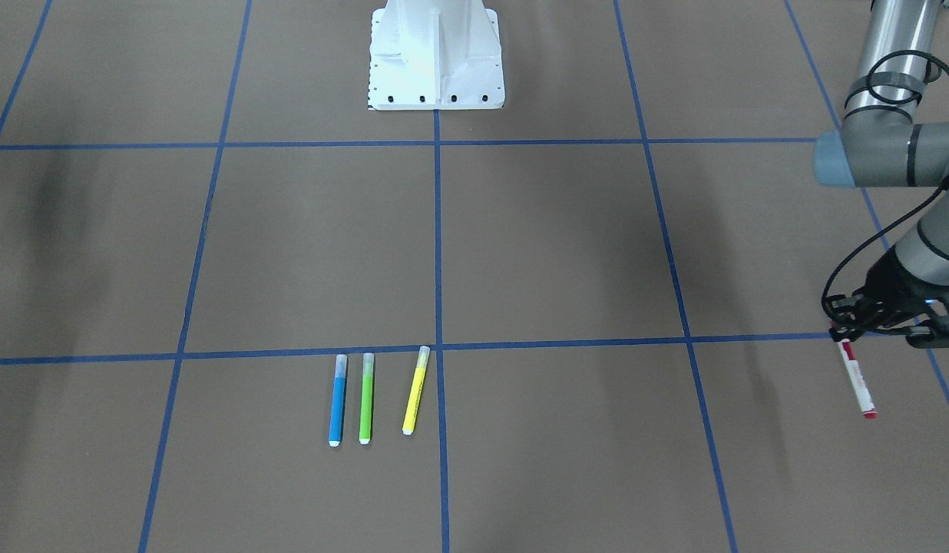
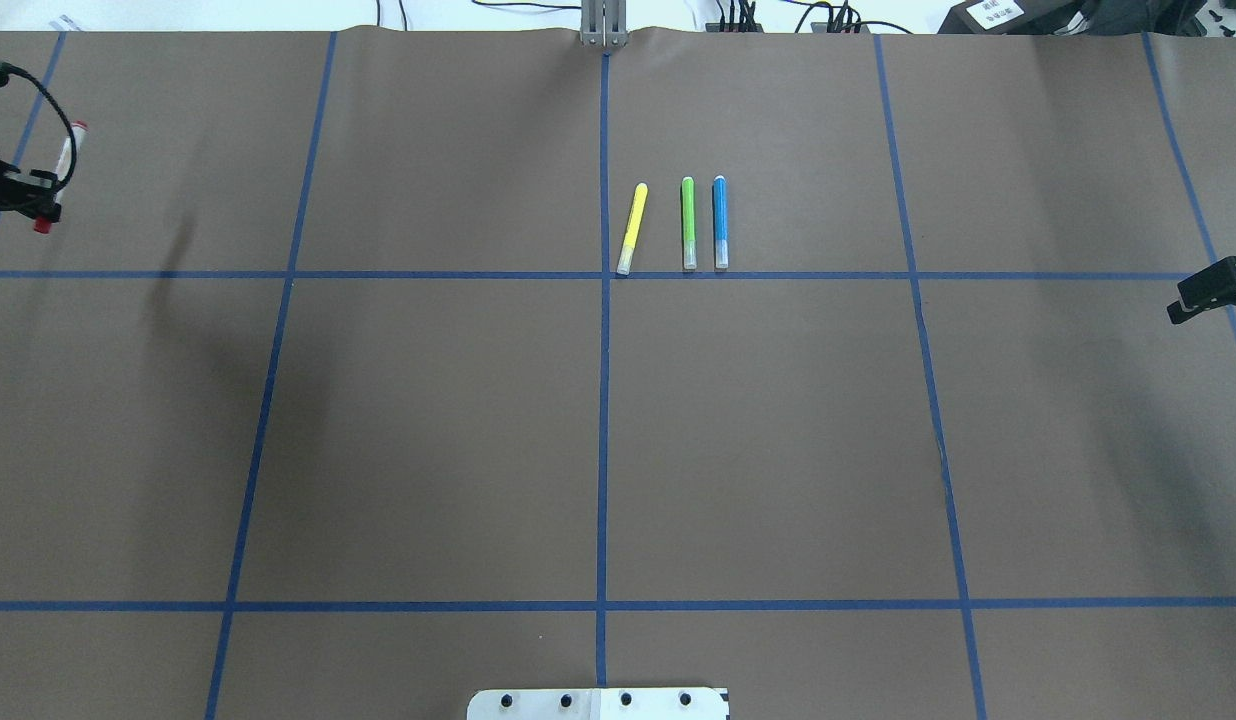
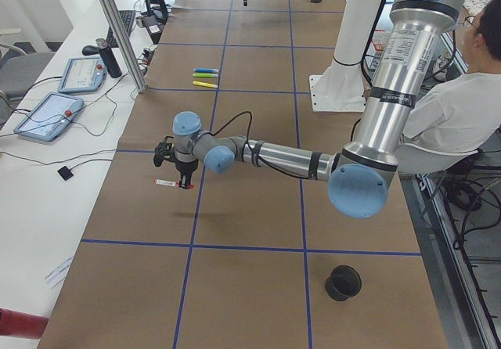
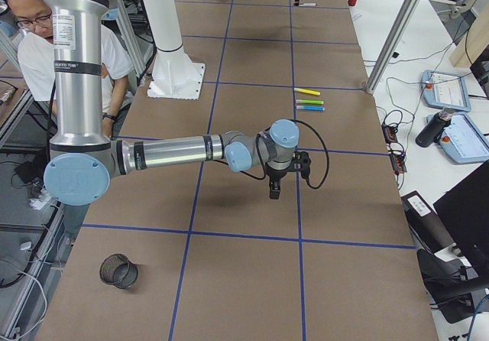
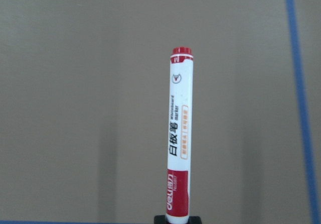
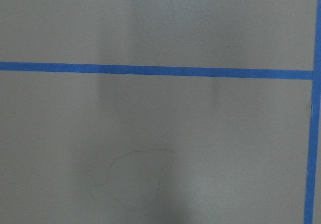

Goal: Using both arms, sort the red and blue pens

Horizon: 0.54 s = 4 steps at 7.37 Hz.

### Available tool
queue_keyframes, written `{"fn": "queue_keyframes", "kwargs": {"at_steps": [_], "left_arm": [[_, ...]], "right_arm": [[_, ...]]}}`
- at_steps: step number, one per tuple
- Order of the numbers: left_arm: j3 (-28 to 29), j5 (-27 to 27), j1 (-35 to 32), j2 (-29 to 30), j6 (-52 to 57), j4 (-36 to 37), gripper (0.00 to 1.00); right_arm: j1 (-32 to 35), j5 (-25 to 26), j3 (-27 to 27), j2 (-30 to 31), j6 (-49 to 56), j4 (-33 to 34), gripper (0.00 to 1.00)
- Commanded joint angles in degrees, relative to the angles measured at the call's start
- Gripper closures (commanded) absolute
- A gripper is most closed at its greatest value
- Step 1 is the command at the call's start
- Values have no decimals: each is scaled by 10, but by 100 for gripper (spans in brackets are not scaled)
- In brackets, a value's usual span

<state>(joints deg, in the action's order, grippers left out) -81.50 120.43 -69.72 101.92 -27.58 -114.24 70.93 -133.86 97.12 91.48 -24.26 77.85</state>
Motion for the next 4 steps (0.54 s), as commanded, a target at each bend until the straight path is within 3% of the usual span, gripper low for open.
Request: {"fn": "queue_keyframes", "kwargs": {"at_steps": [1, 4], "left_arm": [[4, -2, -64, -52, 99, 3, 100], [-1, 24, -127, -141, 178, 13, 100]], "right_arm": [[0, 1, -5, -2, 0, -1, 0], [-1, 1, -11, -3, 0, -1, 0]]}}
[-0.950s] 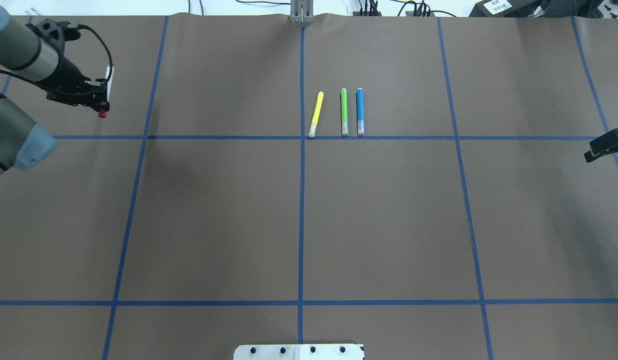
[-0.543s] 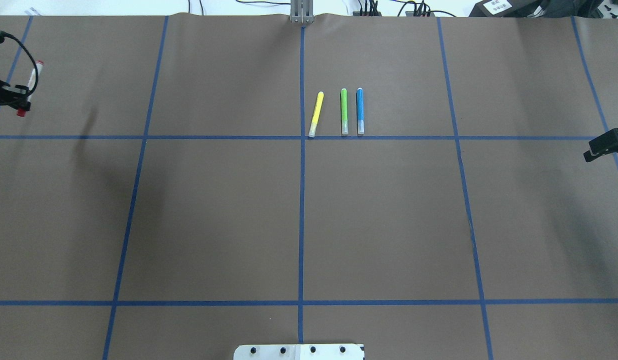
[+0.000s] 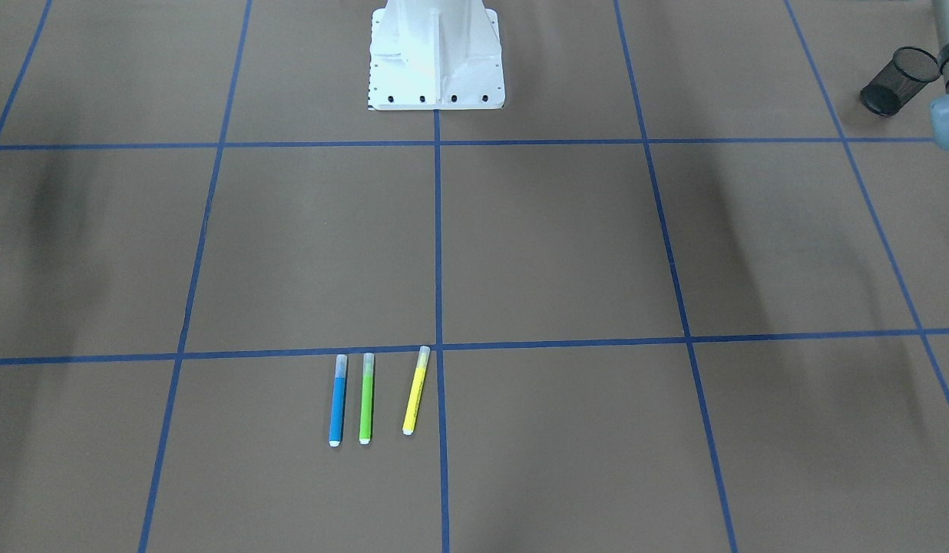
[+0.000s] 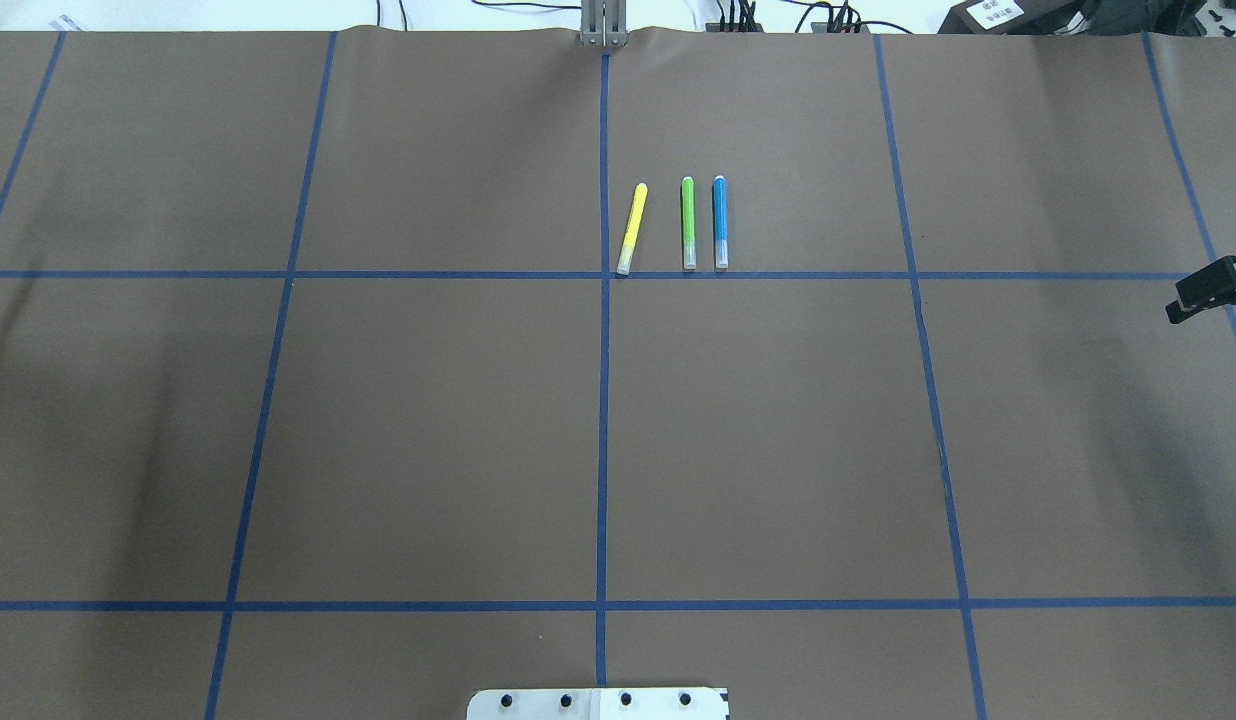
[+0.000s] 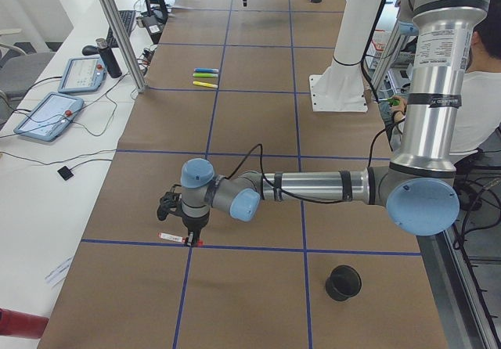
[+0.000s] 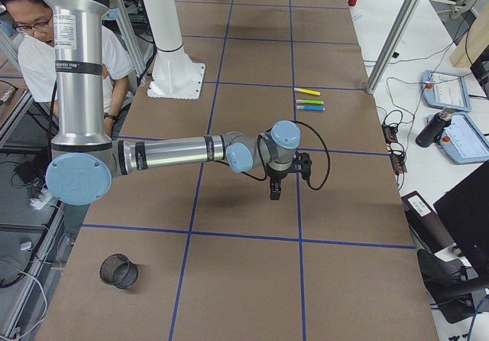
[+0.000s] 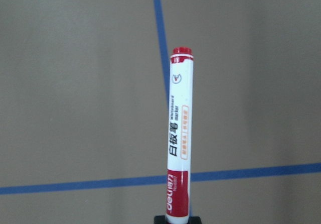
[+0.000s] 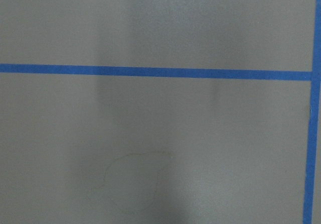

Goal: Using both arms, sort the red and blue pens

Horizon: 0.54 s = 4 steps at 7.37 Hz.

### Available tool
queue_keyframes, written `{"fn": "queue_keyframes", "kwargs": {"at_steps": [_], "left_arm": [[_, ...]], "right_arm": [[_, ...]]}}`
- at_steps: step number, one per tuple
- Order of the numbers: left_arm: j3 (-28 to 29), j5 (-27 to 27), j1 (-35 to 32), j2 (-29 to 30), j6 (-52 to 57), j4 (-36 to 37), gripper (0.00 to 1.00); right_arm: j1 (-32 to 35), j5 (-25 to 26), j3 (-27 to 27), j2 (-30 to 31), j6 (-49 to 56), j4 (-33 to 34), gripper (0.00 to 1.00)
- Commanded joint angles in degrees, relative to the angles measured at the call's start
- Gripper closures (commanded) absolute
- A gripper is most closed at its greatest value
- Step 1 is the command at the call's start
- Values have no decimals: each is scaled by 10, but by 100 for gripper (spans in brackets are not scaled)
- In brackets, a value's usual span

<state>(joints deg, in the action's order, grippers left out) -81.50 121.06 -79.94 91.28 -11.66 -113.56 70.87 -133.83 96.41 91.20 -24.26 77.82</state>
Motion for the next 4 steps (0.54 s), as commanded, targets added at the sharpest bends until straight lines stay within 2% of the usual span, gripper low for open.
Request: {"fn": "queue_keyframes", "kwargs": {"at_steps": [1, 3, 4], "left_arm": [[0, 50, -35, -55, 20, 31, 100], [-31, 95, -55, -83, 29, 126, 100], [-54, 97, -71, -115, 29, 156, 100]], "right_arm": [[0, 1, -10, -1, 1, 0, 0], [-1, 2, -22, -2, 2, -1, 0], [-1, 2, -22, -7, 2, -1, 0]]}}
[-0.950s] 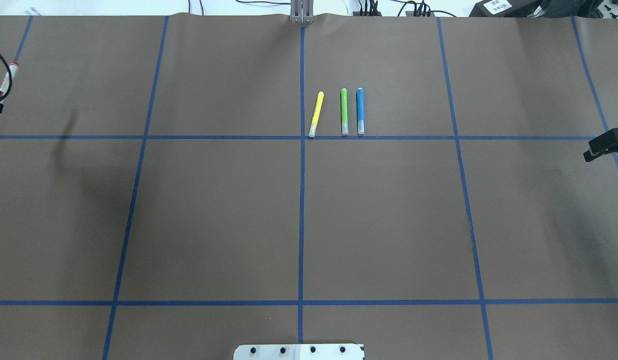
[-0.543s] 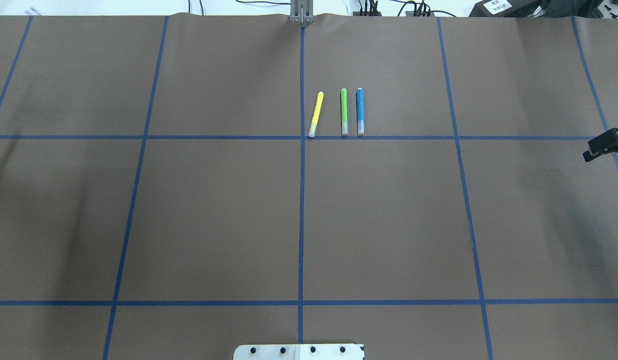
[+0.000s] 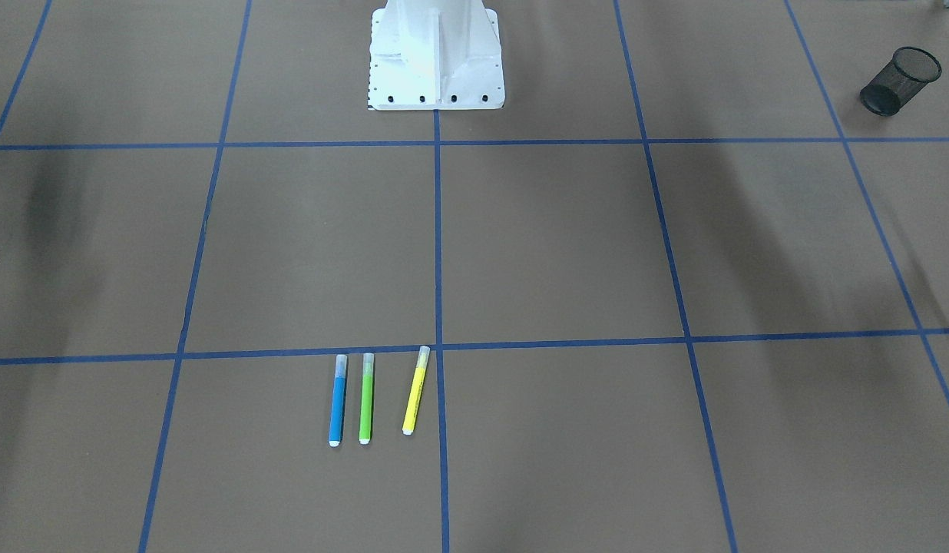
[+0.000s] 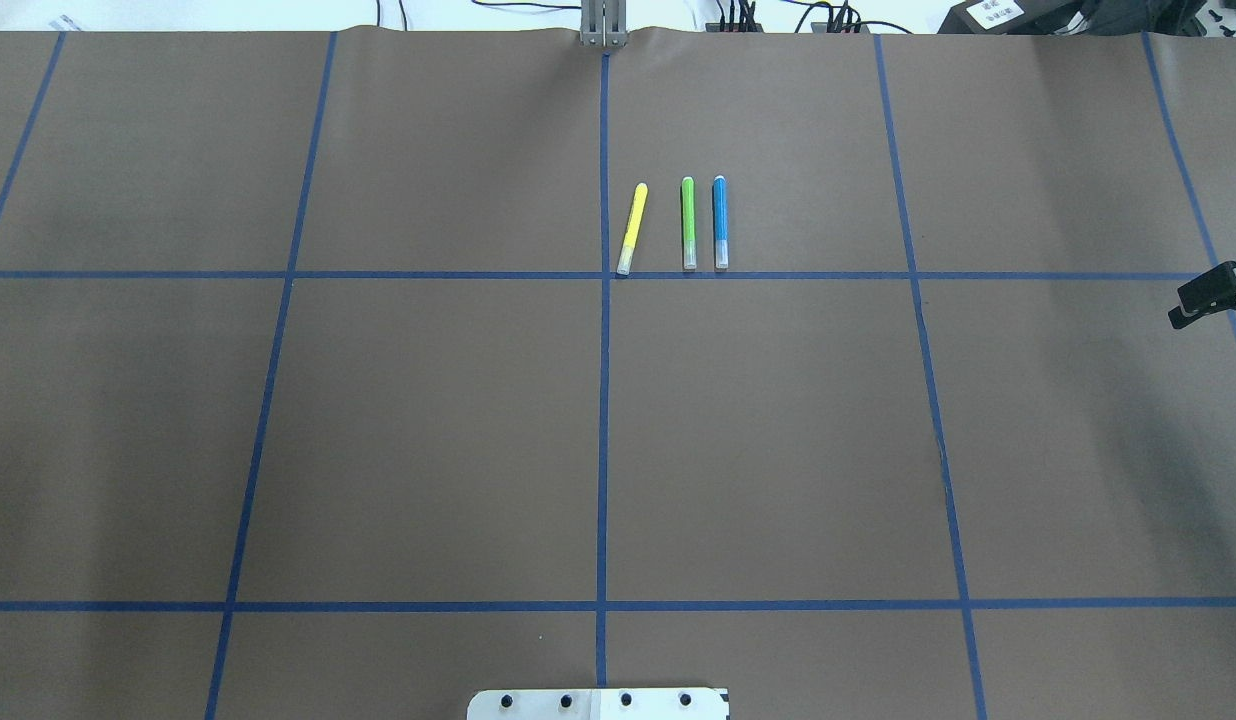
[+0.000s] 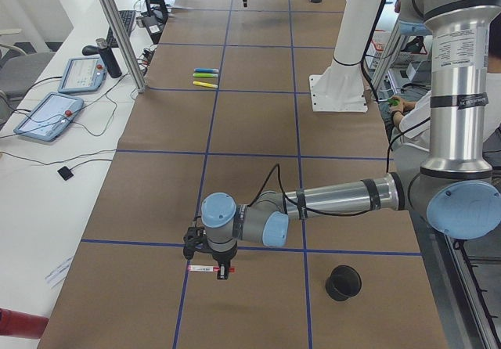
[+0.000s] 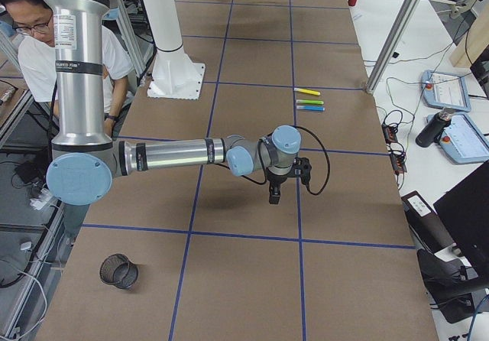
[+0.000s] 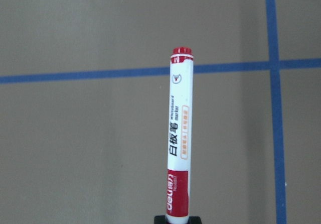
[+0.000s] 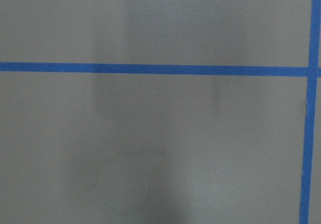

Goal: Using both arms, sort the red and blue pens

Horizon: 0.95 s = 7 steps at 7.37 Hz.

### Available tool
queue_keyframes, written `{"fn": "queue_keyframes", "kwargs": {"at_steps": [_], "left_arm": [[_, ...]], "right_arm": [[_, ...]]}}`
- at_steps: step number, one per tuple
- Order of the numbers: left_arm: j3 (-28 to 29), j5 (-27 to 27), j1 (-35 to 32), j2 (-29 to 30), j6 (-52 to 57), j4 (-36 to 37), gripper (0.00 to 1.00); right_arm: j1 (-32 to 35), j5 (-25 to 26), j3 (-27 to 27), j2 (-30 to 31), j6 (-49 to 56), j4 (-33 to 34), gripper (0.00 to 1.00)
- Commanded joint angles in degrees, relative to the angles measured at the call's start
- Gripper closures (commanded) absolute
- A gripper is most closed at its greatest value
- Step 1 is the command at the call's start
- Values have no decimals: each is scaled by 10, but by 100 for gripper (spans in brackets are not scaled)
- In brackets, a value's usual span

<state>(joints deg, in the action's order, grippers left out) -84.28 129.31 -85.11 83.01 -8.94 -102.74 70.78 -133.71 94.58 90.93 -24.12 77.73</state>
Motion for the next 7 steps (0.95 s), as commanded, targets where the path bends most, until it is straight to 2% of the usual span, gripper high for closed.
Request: {"fn": "queue_keyframes", "kwargs": {"at_steps": [1, 2, 3, 5, 7], "left_arm": [[-29, 15, -20, -53, 2, 53, 100], [-24, 12, -20, -71, 34, 60, 100], [-26, 15, -20, -78, 44, 124, 100], [-68, 17, -23, -77, 78, 267, 100], [-137, 17, -24, -65, 134, 469, 100]], "right_arm": [[0, 6, -4, -5, 0, 0, 0], [-1, 9, -7, -5, -1, 1, 0], [-4, 10, -12, -6, -1, 1, 0], [-10, 10, -18, -8, -1, 1, 0], [-16, 8, -28, -14, -1, 1, 0]]}}
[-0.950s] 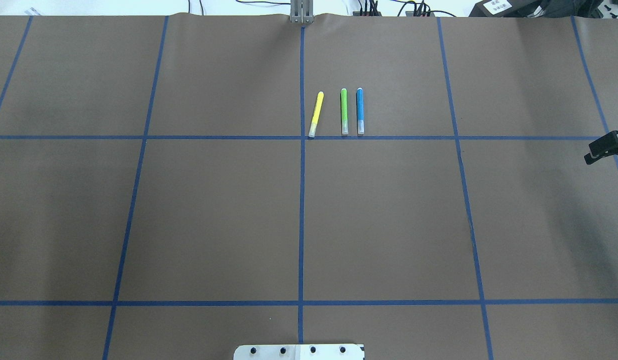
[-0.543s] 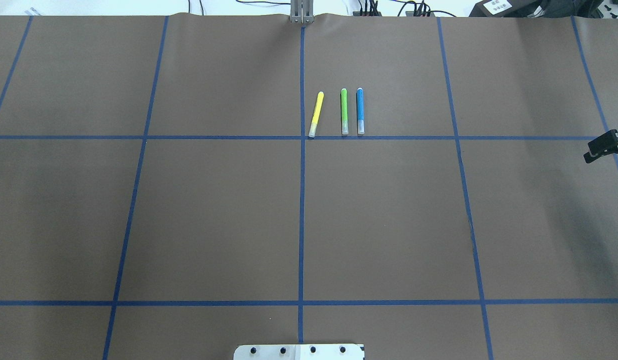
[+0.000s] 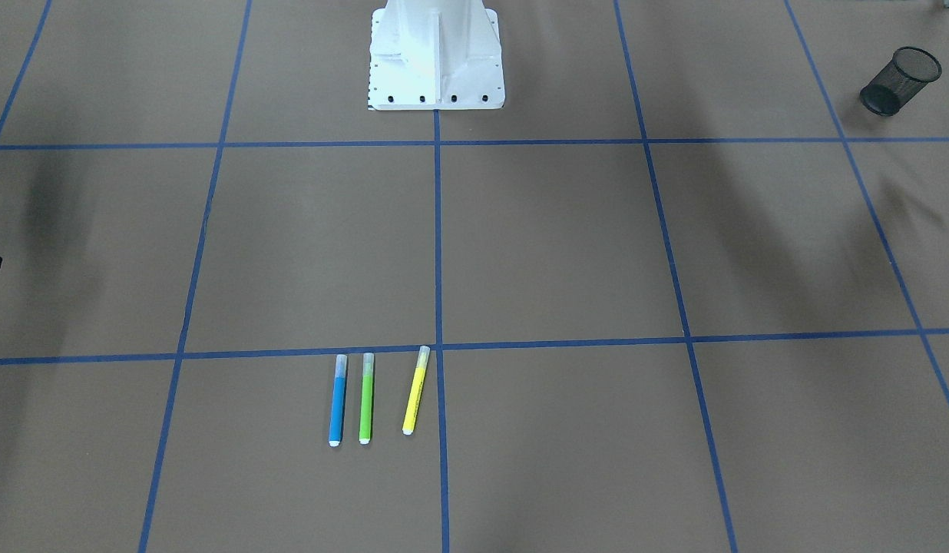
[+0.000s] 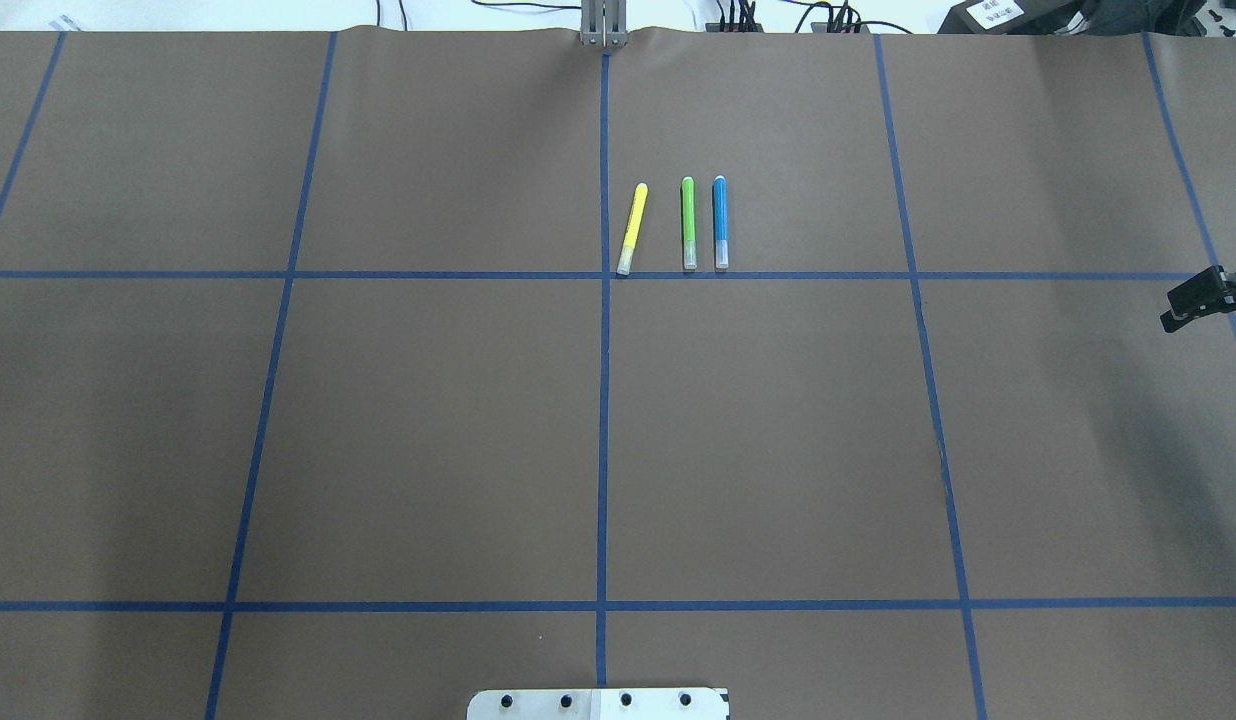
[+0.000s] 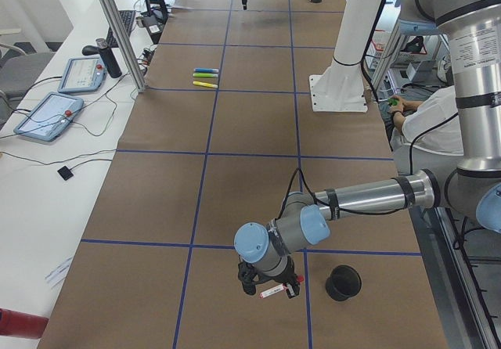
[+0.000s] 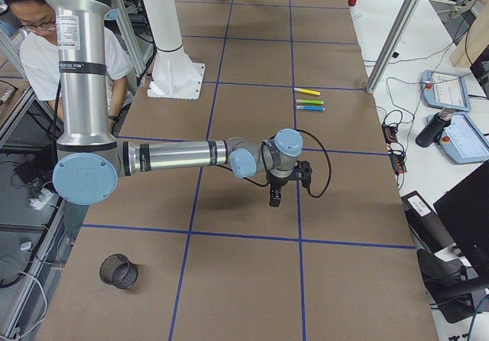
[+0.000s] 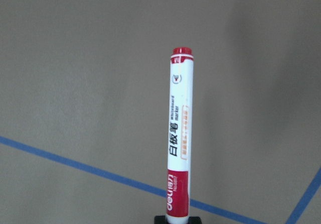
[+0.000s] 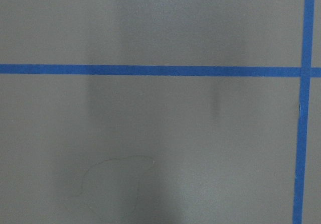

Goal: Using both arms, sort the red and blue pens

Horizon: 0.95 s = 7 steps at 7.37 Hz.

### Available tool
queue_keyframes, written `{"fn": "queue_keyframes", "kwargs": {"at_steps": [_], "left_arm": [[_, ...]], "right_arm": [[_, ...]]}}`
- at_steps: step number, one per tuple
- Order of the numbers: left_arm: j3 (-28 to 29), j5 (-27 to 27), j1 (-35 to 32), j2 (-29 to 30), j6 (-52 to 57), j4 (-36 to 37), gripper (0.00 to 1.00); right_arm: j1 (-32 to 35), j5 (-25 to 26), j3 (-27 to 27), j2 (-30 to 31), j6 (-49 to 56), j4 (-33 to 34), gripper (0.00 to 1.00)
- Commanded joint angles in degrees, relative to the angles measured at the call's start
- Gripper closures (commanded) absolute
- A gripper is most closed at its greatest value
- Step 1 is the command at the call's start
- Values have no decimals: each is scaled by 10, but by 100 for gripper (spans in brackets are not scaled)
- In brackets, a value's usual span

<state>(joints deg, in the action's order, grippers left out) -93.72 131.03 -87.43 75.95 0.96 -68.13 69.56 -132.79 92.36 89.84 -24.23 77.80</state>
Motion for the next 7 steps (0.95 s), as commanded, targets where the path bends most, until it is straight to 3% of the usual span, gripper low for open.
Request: {"fn": "queue_keyframes", "kwargs": {"at_steps": [1, 3, 6, 7], "left_arm": [[-63, 0, -5, 11, 47, 192, 100], [-58, -1, -10, 2, 72, 249, 100], [-74, -2, -81, 7, 108, 449, 100], [-62, -1, -83, 1, 120, 454, 100]], "right_arm": [[-5, -1, -15, -14, -1, 1, 0], [-5, -1, -30, -28, -1, 1, 0], [-10, 0, -40, -48, 0, 1, 0], [-10, 0, -40, -49, 0, 0, 0]]}}
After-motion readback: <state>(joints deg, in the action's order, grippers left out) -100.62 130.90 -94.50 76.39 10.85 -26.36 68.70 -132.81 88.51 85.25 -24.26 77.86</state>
